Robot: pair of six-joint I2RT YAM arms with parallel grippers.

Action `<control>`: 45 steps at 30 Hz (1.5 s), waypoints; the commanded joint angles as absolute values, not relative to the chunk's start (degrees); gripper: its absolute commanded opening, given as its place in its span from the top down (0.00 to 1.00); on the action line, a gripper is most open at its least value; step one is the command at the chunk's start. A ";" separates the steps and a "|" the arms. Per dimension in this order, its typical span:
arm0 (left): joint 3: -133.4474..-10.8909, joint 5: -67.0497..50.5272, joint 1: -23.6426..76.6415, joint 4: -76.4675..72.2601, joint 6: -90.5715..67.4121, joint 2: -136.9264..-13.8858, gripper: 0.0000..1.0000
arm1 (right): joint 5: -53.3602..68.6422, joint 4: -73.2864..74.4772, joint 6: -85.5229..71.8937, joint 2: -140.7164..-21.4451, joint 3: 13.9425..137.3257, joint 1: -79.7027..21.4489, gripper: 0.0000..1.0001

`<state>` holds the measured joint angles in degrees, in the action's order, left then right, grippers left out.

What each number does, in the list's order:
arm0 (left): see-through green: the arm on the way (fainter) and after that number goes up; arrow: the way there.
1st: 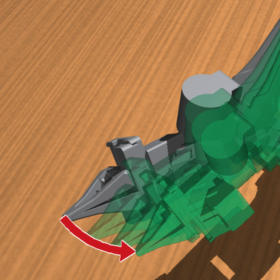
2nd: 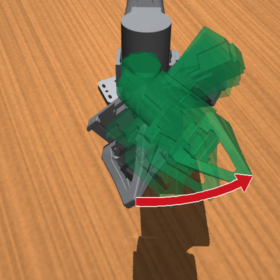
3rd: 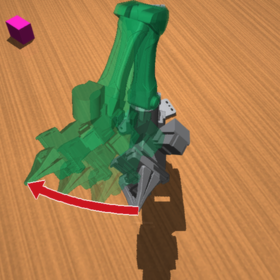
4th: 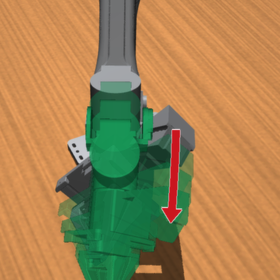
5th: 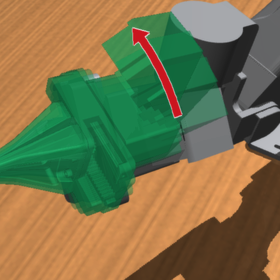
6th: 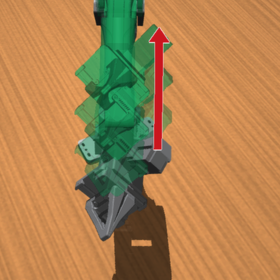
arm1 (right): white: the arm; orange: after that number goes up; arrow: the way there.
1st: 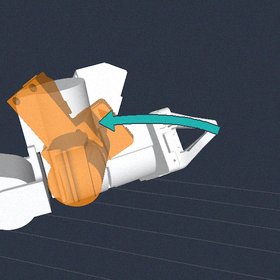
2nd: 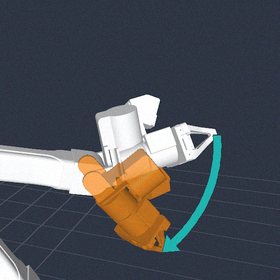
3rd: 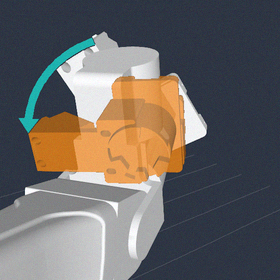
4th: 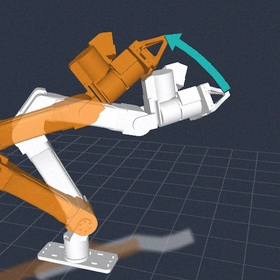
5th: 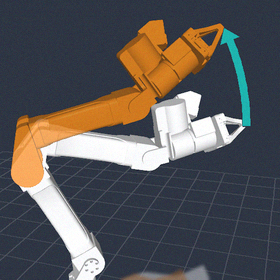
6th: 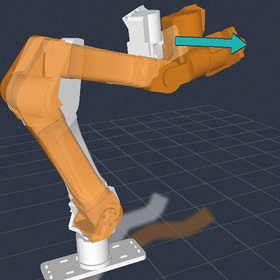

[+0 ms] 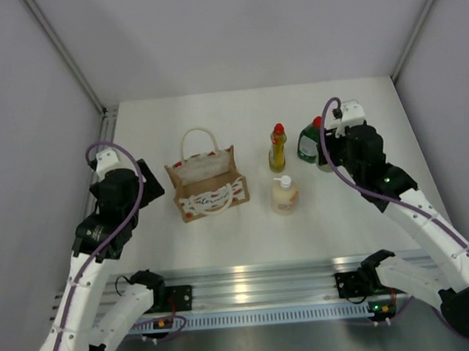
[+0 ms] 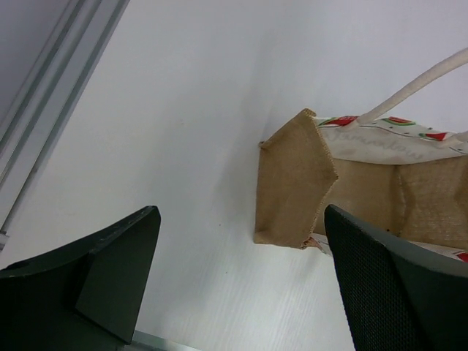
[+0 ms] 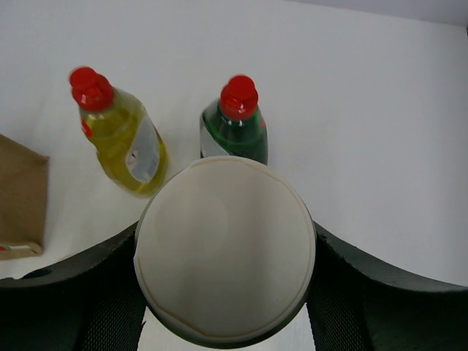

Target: Take the personal care products out of the canvas bag

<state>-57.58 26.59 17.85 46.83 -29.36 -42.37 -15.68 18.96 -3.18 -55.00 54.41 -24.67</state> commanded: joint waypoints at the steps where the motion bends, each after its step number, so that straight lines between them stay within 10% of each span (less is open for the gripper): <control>1: -56.16 28.92 18.02 46.32 -29.53 -42.63 0.02 | -18.54 10.82 -4.57 -52.56 51.35 -23.91 1.00; 28: -55.37 23.82 18.02 45.35 -28.92 -43.07 0.02 | -12.92 -20.03 -8.79 -61.08 29.54 -23.91 0.95; 31: -55.28 23.64 18.02 45.44 -28.83 -42.89 0.02 | -12.57 -21.96 -8.09 -61.00 27.78 -23.82 0.88; 41: -55.20 22.85 17.93 45.18 -28.56 -43.07 0.02 | -13.27 -21.01 -6.77 -57.48 26.63 -23.82 0.22; 45: -55.28 23.29 18.02 45.18 -28.48 -42.98 0.02 | -12.83 -19.87 -6.59 -56.25 27.07 -23.91 0.15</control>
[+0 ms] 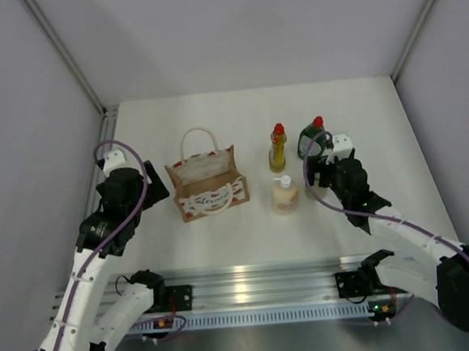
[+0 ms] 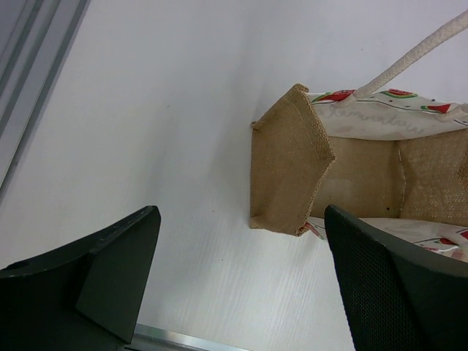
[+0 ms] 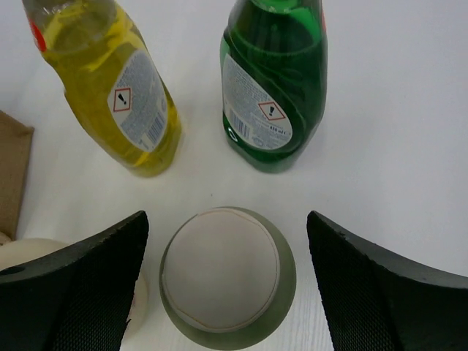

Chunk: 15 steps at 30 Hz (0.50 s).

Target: Take the personal care products out of the canvas bag

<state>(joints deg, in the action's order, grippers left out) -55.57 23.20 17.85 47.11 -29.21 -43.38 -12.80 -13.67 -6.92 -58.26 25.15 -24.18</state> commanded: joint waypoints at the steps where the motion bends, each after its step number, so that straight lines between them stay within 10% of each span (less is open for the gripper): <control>1: -55.28 23.47 17.93 45.18 -28.48 -42.89 0.02 | -12.66 -19.43 -6.42 -55.55 27.42 -23.82 0.14; 15: -56.69 26.81 18.02 45.53 -28.48 -42.36 0.02 | -16.34 13.31 -6.86 -44.92 44.27 -23.82 0.01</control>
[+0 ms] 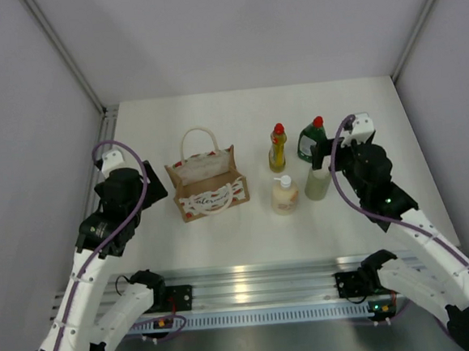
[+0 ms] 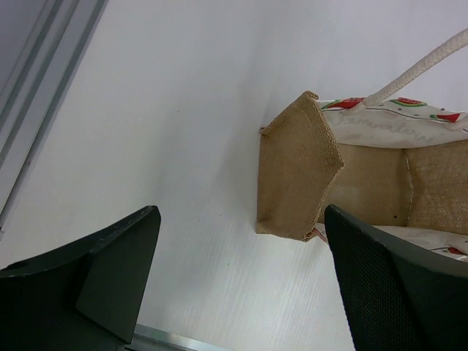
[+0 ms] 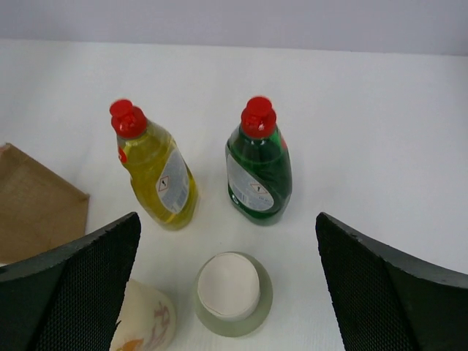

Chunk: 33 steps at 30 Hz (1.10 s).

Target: Take the personal care products out of the canvas bag

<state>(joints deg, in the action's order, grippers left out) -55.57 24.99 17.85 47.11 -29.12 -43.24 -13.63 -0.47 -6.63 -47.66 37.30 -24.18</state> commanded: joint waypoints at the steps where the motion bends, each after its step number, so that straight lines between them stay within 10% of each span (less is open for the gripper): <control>1: -57.04 26.98 18.02 45.53 -28.48 -42.28 0.02 | -16.35 13.36 -6.94 -44.56 45.51 -23.82 0.01; 33: -68.56 26.11 18.02 57.39 -22.76 -34.81 0.02 | -31.91 55.11 -7.83 -26.19 61.87 -23.82 0.00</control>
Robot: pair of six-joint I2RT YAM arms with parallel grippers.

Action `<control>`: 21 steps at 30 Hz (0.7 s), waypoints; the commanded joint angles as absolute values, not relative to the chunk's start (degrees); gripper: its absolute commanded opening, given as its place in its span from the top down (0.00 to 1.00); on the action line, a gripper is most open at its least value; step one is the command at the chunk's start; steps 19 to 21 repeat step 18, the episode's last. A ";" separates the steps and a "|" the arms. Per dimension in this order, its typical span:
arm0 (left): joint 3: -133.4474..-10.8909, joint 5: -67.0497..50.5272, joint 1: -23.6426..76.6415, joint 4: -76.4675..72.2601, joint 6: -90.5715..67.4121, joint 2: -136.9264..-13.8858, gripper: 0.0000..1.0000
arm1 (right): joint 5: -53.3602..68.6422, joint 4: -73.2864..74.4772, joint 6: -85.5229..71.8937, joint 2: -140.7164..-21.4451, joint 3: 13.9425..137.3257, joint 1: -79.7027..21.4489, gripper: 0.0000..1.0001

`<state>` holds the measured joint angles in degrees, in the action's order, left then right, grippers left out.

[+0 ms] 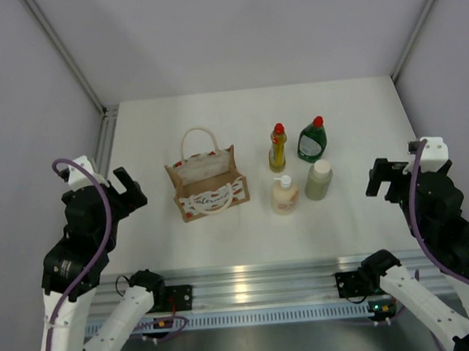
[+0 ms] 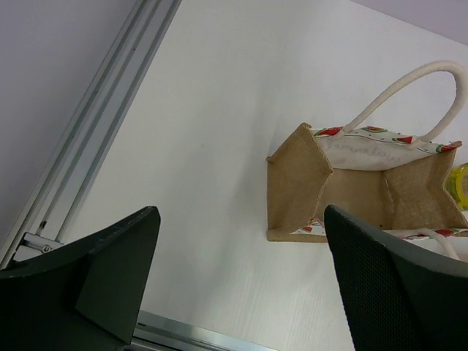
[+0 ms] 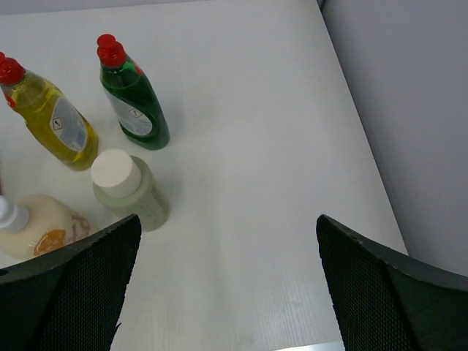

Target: Take the personal care products out of the canvas bag

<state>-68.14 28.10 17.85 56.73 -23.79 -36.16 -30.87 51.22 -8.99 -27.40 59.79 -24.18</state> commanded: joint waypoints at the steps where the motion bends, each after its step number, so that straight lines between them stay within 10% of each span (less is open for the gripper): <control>1: -68.47 25.93 18.02 57.31 -22.94 -34.37 0.02 | -31.21 55.11 -7.74 -25.84 62.05 -23.82 0.01; 21: -66.53 25.31 17.93 57.22 -25.22 -33.40 0.02 | -29.71 55.11 -7.47 -24.35 62.05 -23.91 0.01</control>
